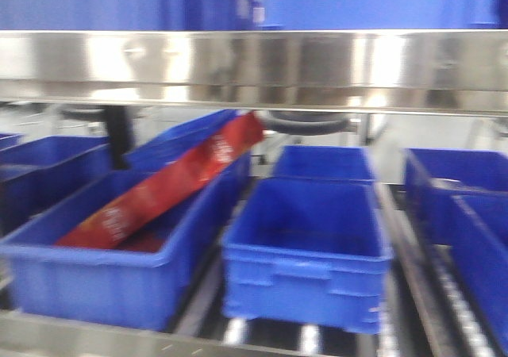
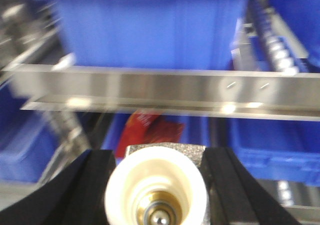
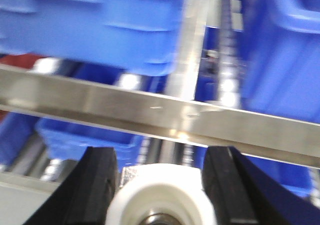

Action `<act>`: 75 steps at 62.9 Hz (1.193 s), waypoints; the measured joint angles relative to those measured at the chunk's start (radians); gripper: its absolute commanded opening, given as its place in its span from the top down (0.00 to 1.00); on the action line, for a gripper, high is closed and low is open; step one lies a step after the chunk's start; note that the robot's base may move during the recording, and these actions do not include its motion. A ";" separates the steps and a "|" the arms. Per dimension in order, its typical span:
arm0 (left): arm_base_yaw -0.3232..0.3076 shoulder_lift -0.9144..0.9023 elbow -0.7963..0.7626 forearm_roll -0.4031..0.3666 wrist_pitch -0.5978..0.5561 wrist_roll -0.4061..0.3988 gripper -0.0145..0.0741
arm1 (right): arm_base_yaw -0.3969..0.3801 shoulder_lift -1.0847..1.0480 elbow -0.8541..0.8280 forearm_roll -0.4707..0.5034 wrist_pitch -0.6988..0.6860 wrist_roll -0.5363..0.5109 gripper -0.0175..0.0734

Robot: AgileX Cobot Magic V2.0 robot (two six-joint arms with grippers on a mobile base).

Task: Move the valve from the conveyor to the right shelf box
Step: 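Drive the base past the red conveyor frame to the steel shelf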

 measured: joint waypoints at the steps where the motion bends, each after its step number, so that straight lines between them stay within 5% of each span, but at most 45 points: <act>1: 0.000 0.000 0.000 0.000 0.000 0.000 0.96 | 0.000 0.000 0.000 0.000 0.000 0.000 0.99; 75: 0.000 0.000 0.000 0.000 0.000 0.000 0.96 | 0.000 0.000 0.000 0.000 0.000 0.000 0.99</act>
